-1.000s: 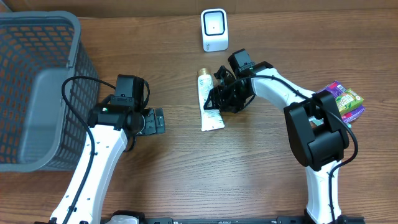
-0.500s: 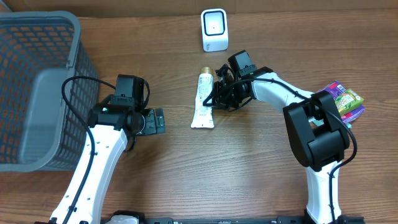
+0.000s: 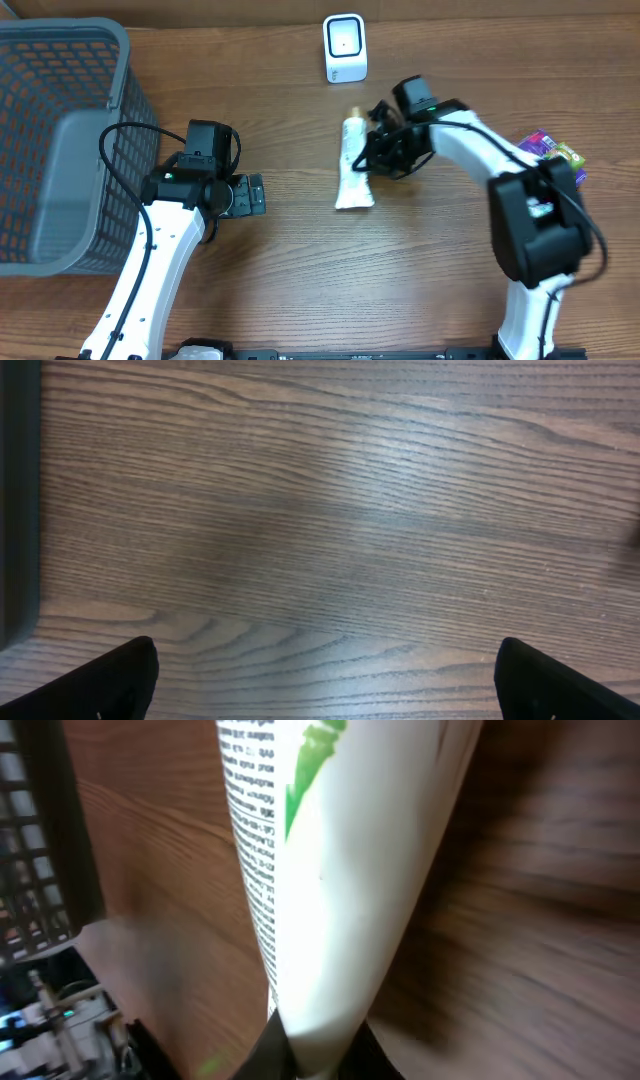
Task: Scan the item barcode
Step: 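Raise the conditioner tube and hold it before the white scanner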
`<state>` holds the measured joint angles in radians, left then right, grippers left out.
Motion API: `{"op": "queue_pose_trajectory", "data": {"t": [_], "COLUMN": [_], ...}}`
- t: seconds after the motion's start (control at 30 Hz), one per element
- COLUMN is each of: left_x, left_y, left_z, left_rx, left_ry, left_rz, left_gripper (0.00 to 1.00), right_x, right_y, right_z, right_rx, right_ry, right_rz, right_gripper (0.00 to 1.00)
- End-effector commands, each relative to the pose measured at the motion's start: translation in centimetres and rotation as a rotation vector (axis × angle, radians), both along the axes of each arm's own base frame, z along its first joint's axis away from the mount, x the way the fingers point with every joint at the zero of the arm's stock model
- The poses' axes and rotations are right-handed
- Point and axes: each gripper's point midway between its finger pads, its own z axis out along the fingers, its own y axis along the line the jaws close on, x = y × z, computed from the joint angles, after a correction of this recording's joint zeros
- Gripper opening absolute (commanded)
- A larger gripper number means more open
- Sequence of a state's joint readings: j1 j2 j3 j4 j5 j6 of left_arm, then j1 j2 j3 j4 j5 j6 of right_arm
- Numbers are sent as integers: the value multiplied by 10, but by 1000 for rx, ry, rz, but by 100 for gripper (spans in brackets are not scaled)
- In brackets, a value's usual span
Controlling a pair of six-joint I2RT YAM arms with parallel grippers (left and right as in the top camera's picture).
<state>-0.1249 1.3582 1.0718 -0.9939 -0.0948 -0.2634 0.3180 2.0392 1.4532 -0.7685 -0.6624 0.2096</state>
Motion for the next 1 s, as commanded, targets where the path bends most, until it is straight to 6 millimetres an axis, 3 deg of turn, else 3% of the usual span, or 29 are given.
{"op": "queue_pose_trajectory", "data": {"t": [0.0,0.07,0.17,0.27,0.4,0.57,0.7,0.8,0.97], "left_x": [0,0,0,0,0,0,0,0,0], "left_y": [0,0,0,0,0,0,0,0,0], "left_z": [-1,-1,-1,-2,-1,-1,-1,-1,-1], "left_rx": [5,5,5,5,5,5,5,5,5], "left_ry": [0,0,0,1,0,0,0,0,0], "left_rz": [9,9,9,9,9,10,9,9,9], "left_gripper": [100,100,100,99,99,100,100,100,99], "right_x": [6,-1,-13,-29,-42,-47,-31,-21,3], "right_y": [-6,-10,-12,-12,-10,-7,-18,-34,-87], "right_z": [120,157,195,228,253,266,254,253,286], "right_rx": [128,186,256,344,410,451,342,211,-126], "right_ry": [-346,-420,-485,-522,-524,-526,-465,-458,-574], "right_rz": [99,108,121,146,155,173,35,-67,-296], "right_gripper": [4,4,4,4,4,4,4,4,4]}}
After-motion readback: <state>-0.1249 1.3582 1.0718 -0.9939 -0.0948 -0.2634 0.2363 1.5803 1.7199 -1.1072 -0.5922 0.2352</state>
